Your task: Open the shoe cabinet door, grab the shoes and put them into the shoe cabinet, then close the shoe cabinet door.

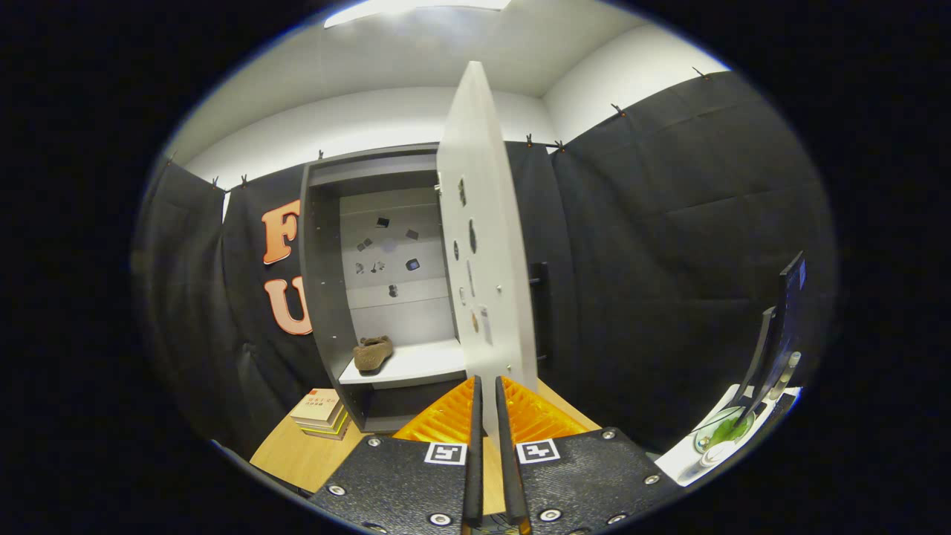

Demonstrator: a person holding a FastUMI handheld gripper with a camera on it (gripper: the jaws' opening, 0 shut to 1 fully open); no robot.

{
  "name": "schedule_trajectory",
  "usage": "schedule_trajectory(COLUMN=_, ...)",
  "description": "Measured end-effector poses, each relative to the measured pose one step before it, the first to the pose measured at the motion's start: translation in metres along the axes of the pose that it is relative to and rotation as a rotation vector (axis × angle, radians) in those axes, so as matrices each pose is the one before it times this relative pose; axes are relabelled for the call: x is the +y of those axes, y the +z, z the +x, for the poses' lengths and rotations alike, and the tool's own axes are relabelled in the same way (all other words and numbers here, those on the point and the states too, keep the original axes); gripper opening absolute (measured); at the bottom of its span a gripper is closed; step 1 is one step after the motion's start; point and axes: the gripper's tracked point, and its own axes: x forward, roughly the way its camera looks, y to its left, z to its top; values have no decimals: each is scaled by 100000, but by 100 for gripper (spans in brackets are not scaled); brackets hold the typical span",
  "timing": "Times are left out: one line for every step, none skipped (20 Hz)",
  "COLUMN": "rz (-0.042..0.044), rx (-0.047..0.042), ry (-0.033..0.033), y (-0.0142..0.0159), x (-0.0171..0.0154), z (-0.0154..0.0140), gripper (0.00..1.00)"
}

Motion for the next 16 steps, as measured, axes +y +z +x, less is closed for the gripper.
schedule_trajectory(rz=-1896, rx=2634, ry=297, y=-1248, x=1275, z=-429, gripper=11)
schedule_trajectory(rz=-1407, rx=2324, ry=1900, y=-953, x=1510, z=-190, gripper=10)
schedule_trajectory(rz=-1390, rx=1322, ry=1793, y=-714, x=1451, z=-52, gripper=11)
schedule_trajectory(rz=-1057, rx=1129, ry=1178, y=-664, x=1297, z=439, gripper=11)
schedule_trajectory(rz=-544, rx=1231, ry=339, y=-839, x=1058, z=584, gripper=14)
schedule_trajectory(rz=-409, rx=1332, ry=1010, y=-867, x=1139, z=683, gripper=15)
schedule_trajectory(rz=-411, rx=2186, ry=1791, y=-1179, x=1232, z=708, gripper=17)
schedule_trajectory(rz=-218, rx=2427, ry=1973, y=-1215, x=1147, z=698, gripper=18)
schedule_trajectory(rz=-176, rx=2285, ry=1519, y=-1114, x=831, z=851, gripper=21)
schedule_trajectory(rz=-23, rx=1629, ry=1373, y=-1027, x=708, z=849, gripper=23)
schedule_trajectory(rz=226, rx=1370, ry=1152, y=-968, x=697, z=861, gripper=28)
schedule_trajectory(rz=332, rx=1149, ry=1174, y=-954, x=576, z=885, gripper=31)
schedule_trajectory(rz=461, rx=1382, ry=1226, y=-978, x=521, z=976, gripper=38)
schedule_trajectory(rz=577, rx=1369, ry=1091, y=-942, x=419, z=1064, gripper=41)
schedule_trajectory(rz=312, rx=1443, ry=131, y=-1027, x=129, z=1106, gripper=45)
schedule_trajectory(rz=216, rx=2087, ry=598, y=-1115, x=200, z=1178, gripper=46)
